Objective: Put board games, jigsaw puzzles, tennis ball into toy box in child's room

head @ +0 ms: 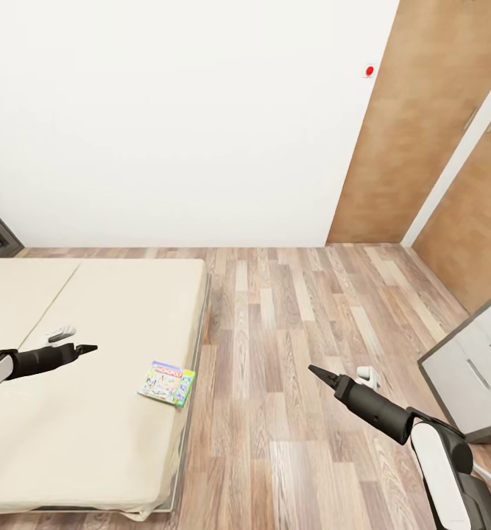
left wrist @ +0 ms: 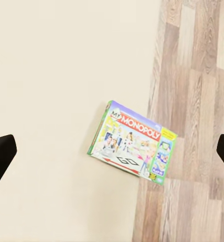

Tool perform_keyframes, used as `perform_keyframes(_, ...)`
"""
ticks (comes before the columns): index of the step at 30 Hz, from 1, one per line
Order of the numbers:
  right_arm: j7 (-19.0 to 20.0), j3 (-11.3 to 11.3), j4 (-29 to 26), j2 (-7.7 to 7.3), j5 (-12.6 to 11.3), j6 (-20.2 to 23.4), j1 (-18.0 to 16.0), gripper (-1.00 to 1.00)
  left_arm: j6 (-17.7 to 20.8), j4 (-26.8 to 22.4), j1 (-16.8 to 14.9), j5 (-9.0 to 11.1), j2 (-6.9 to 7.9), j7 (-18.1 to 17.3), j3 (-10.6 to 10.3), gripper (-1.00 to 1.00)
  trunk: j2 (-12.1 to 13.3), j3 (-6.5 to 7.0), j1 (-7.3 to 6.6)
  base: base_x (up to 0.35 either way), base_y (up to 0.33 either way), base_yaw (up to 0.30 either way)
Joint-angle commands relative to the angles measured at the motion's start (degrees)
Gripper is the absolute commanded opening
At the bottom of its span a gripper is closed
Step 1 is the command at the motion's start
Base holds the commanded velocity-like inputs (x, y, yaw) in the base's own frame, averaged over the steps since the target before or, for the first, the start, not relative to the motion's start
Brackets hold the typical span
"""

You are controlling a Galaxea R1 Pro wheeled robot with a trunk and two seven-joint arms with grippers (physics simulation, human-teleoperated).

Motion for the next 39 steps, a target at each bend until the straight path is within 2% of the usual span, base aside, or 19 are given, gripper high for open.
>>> perform_keyframes(1,0.3,-0.1,0.0,0.01,0.2,0.3,-0.1,1.0,0.3,0.0,0.0,-0.5,-0.06,-0.2,0.5,1.0,-0.1,0.0,0.03,0.0,0.0,0.0)
perform_keyframes(19,0.3,-0.1,0.0,-0.13,0.2,0.3,-0.1,1.0,0.3,0.0,0.0,-0.6,-0.9,-0.1,0.5,1.0,-0.1,1.68,0.03,0.0,0.0,0.0)
perform_keyframes(39,0.3,-0.1,0.0,-0.01,0.2,0.3,-0.1,1.0,0.4,0.0,0.0,-0.6,-1.01,-0.1,0.5,1.0,-0.1,3.55,0.03,0.0,0.0,0.0)
